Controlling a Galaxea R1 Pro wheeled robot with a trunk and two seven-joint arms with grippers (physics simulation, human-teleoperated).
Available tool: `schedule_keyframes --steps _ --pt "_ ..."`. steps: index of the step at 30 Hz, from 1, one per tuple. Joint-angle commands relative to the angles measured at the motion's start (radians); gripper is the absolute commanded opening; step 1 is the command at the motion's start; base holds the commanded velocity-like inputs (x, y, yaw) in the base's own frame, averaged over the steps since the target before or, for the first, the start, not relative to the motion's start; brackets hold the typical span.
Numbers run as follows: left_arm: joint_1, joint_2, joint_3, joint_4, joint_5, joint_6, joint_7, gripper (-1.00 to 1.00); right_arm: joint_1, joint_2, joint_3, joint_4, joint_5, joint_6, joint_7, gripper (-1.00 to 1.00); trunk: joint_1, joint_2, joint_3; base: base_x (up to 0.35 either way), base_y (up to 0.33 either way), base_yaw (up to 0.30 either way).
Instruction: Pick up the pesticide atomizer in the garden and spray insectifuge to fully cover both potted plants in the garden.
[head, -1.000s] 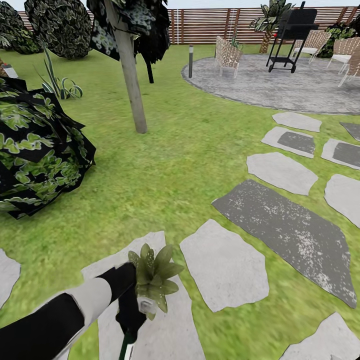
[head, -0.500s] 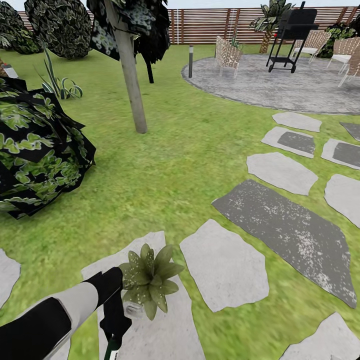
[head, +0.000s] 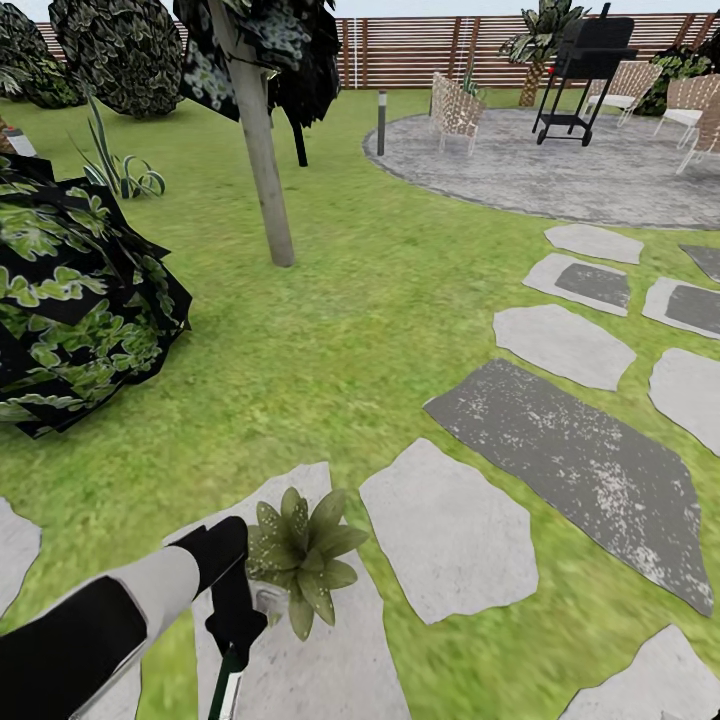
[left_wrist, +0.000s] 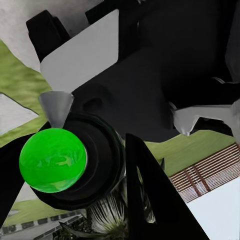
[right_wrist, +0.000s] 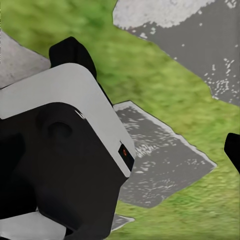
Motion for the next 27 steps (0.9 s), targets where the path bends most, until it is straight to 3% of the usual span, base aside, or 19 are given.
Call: schedule_keyframes --steps 1,16,23,27 --pt "-0.003 0.0 0.003 -0.002 -0.011 0.005 -0.009 -1.0 0.0 0.0 -0.001 -0.001 0.009 0.002 0.01 1.0 0.0 0.0 -0.001 0.0 0.0 0.0" --pt "-0.002 0.0 0.002 -0.002 -0.01 0.005 -0.01 -1.0 -0.001 0.0 -0.001 -0.001 0.009 0.002 0.01 1.0 0.046 -0.084 -0.038 0.0 0.0 0.0" --pt "0.012 -0.002 0.004 -0.002 -0.009 0.005 -0.01 -1.0 -0.001 -0.001 -0.001 -0.001 0.009 0.002 0.01 1.0 0.046 -0.084 -0.038 0.014 0.0 0.0" --pt "0.013 -0.003 0.003 -0.002 -0.009 0.005 -0.01 -1.0 -0.001 0.0 -0.001 -0.001 0.009 0.002 0.01 1.0 0.046 -0.084 -0.038 0.265 0.0 0.0"
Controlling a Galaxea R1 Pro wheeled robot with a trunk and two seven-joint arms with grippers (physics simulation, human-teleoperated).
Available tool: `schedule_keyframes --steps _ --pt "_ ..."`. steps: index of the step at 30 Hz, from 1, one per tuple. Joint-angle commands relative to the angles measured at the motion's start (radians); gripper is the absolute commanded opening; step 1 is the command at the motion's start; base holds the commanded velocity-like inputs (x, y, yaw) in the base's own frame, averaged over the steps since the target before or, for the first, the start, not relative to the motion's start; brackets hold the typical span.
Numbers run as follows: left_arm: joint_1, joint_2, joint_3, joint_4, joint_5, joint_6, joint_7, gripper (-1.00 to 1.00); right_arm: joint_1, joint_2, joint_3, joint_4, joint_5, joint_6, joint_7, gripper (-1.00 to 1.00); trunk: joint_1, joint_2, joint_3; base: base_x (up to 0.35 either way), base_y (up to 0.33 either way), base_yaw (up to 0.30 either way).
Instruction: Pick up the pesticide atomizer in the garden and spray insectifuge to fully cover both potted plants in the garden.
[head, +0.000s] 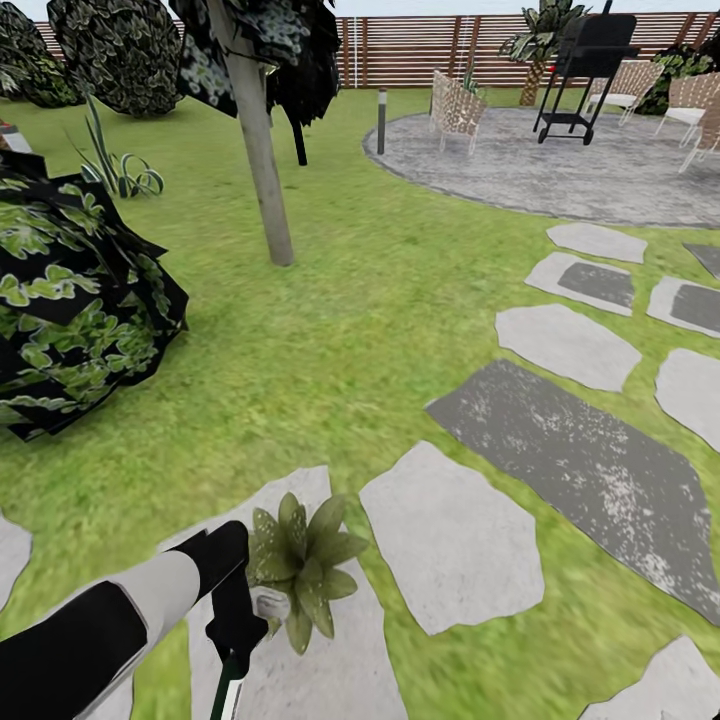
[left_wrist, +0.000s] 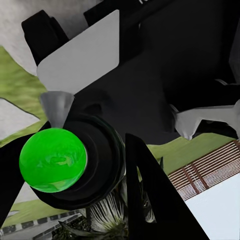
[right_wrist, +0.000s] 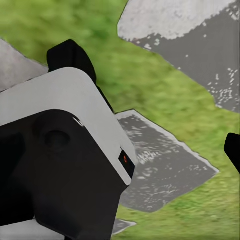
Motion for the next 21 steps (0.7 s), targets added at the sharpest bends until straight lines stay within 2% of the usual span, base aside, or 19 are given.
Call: schedule_keyframes --steps 1,16,21 --pt "0.0 0.0 0.003 -0.001 -0.011 0.004 -0.008 -1.0 -0.001 0.0 -0.001 -0.001 0.009 0.002 0.01 1.0 0.0 0.0 -0.001 0.16 0.0 0.0" --pt "0.003 0.0 0.005 -0.001 -0.011 0.004 -0.009 -1.0 -0.001 0.0 -0.001 -0.001 0.009 0.002 0.01 1.0 0.0 0.0 -0.001 0.013 0.0 0.0" --pt "0.049 0.001 0.006 -0.001 -0.011 0.004 -0.009 -1.0 -0.001 0.0 -0.001 -0.001 0.009 0.002 0.01 1.0 0.0 0.0 0.0 0.0 0.0 -0.058"
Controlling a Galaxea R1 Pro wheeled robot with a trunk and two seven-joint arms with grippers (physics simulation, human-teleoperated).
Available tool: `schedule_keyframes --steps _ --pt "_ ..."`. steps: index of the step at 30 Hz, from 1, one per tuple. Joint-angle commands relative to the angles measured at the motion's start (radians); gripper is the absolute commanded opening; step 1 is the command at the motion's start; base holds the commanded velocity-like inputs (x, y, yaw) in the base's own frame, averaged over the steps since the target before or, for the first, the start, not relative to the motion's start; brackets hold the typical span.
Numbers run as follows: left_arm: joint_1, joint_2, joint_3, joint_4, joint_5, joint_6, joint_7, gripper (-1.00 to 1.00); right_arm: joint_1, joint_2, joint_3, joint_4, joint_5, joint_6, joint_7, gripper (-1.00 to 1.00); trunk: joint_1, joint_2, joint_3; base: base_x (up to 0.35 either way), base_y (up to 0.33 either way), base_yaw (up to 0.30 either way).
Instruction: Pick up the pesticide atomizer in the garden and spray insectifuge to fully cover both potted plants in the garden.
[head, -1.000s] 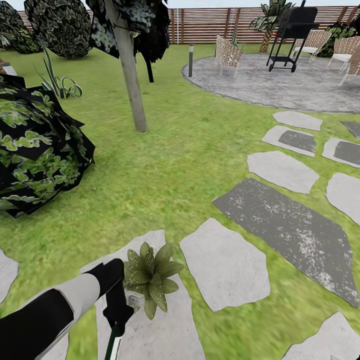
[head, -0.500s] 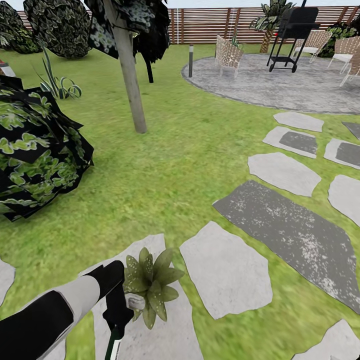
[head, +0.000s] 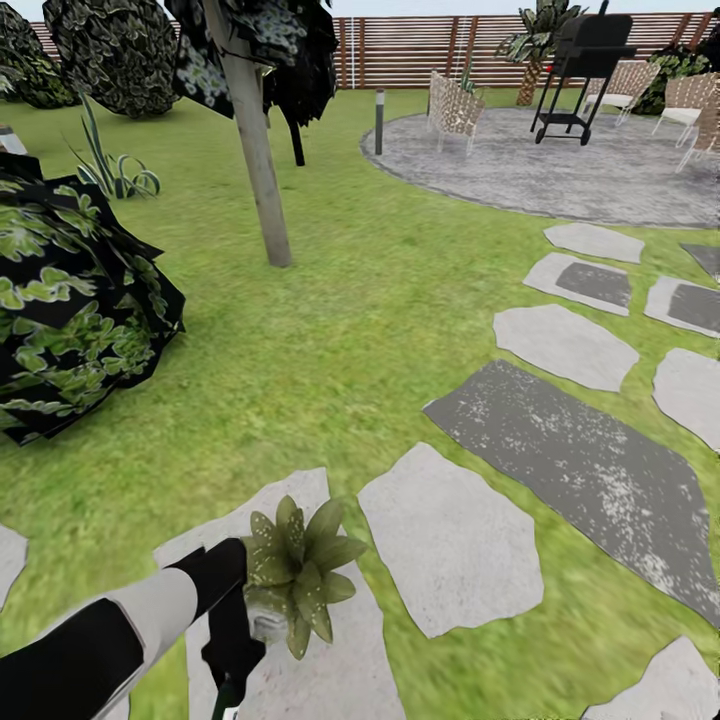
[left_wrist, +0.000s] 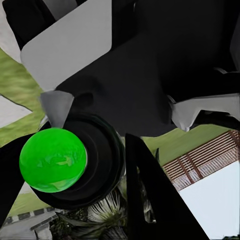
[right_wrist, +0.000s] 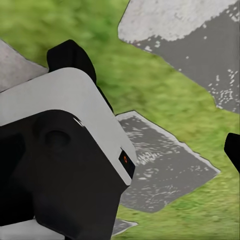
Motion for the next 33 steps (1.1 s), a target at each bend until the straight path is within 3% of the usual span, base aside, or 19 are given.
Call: schedule_keyframes --steps 1,12,22,33 --pt "0.006 0.001 0.004 -0.001 -0.01 0.004 -0.008 -1.0 -0.001 0.0 -0.001 -0.001 0.01 0.002 0.01 1.0 0.0 0.0 0.0 0.0 0.0 -0.152" --pt "0.016 -0.001 0.0 -0.001 -0.011 0.004 -0.007 -1.0 -0.001 0.0 -0.001 -0.001 0.01 0.002 0.011 1.0 0.0 0.0 0.001 0.0 0.0 -0.055" --pt "-0.102 0.001 0.0 -0.001 -0.011 0.004 -0.007 -1.0 -0.001 0.0 -0.001 -0.001 0.01 0.002 0.012 1.0 0.0 0.0 0.001 0.0 0.0 0.0" --pt "-0.097 0.0 0.0 -0.001 -0.012 0.004 -0.008 -1.0 -0.001 0.0 -0.001 -0.001 0.01 0.002 0.012 1.0 0.0 0.0 0.001 0.0 0.0 0.0"
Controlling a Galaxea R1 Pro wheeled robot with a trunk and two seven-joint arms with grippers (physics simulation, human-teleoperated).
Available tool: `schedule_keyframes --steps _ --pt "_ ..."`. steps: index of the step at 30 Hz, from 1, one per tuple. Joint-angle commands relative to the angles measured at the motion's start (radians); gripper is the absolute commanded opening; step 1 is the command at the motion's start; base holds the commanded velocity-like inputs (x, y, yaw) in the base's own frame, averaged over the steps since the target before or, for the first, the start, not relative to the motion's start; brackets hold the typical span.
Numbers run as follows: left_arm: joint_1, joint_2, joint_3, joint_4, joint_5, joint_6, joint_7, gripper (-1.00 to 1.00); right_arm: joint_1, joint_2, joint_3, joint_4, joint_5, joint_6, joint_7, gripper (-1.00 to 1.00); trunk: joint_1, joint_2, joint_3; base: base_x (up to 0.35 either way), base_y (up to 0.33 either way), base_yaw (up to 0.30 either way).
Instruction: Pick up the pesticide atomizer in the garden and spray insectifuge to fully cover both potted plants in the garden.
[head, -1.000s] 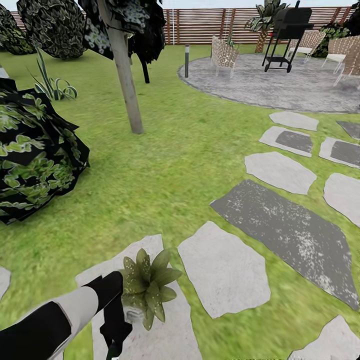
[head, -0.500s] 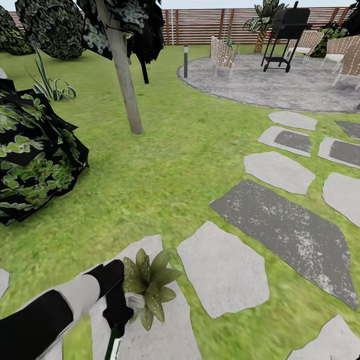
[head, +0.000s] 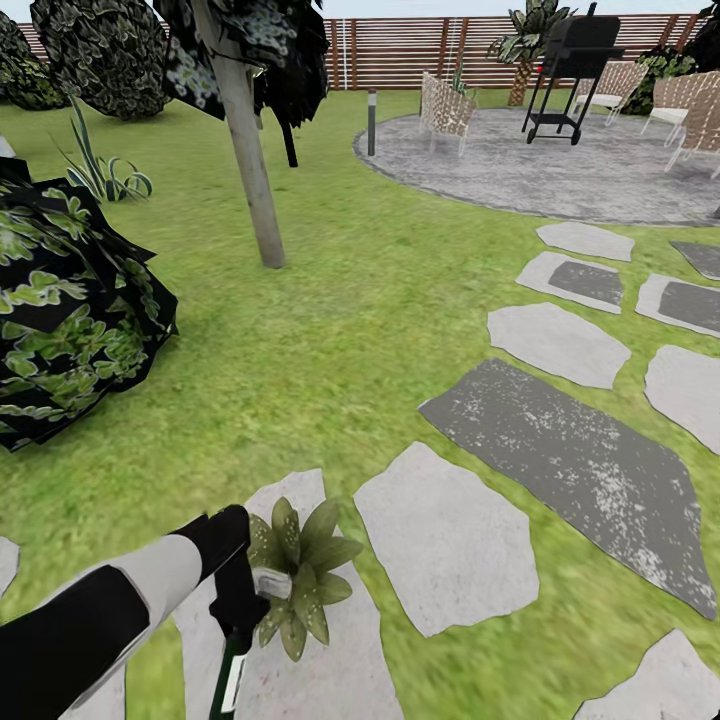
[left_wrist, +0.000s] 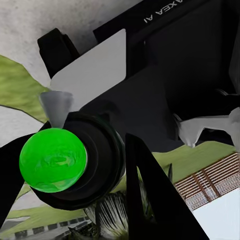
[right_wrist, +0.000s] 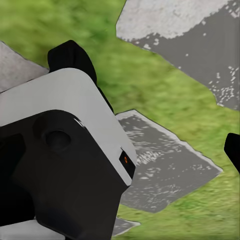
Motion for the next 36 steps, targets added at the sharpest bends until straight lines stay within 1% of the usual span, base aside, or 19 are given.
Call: schedule_keyframes --steps 1,4,6,17,19,21,23,26,30,36 --pt "0.011 0.0 0.004 -0.001 -0.01 0.004 -0.008 -1.0 -0.001 0.0 -0.001 -0.001 0.009 0.002 0.01 1.0 0.0 0.0 -0.001 0.0 0.0 0.0" --pt "0.052 -0.001 0.008 -0.001 -0.01 0.004 -0.009 -1.0 -0.001 0.001 -0.001 -0.001 0.009 0.002 0.01 1.0 0.0 0.0 -0.001 0.0 0.0 0.0" --pt "0.063 -0.002 0.009 -0.001 -0.009 0.004 -0.009 -1.0 0.0 0.001 -0.001 -0.001 0.009 0.002 0.01 1.0 0.0 0.0 -0.001 0.0 0.0 0.0" --pt "0.07 0.001 0.013 -0.001 -0.005 0.004 -0.009 -1.0 -0.001 0.0 -0.001 -0.001 0.009 0.002 0.008 1.0 0.0 0.0 -0.001 0.0 0.0 0.0" --pt "0.063 0.002 0.012 -0.001 -0.005 0.004 -0.009 -1.0 -0.001 0.0 -0.001 -0.001 0.009 0.002 0.007 1.0 0.0 0.0 -0.001 0.0 0.0 0.0" --pt "0.042 0.002 0.011 -0.001 -0.005 0.004 -0.009 -1.0 -0.001 0.0 -0.001 0.0 0.009 0.002 0.007 1.0 0.0 0.0 -0.001 0.0 0.0 0.0" --pt "-0.005 0.002 0.011 -0.001 -0.004 0.004 -0.009 -1.0 -0.001 0.0 -0.001 0.0 0.009 0.002 0.007 1.0 0.0 0.0 -0.001 0.0 0.0 0.0" --pt "-0.051 0.001 0.011 -0.001 -0.005 0.004 -0.009 -1.0 -0.001 0.0 -0.001 0.0 0.009 0.002 0.007 1.0 0.0 0.0 -0.001 0.0 0.0 0.0" --pt "-0.062 0.001 0.01 -0.001 -0.005 0.004 -0.009 -1.0 -0.001 0.001 -0.001 0.0 0.009 0.002 0.007 1.0 0.0 0.0 -0.001 0.0 0.0 0.0" --pt "-0.063 0.001 0.01 -0.001 -0.005 0.004 -0.009 -1.0 -0.001 0.0 -0.001 0.0 0.009 0.002 0.007 1.0 0.0 0.0 -0.001 0.0 0.0 0.0"
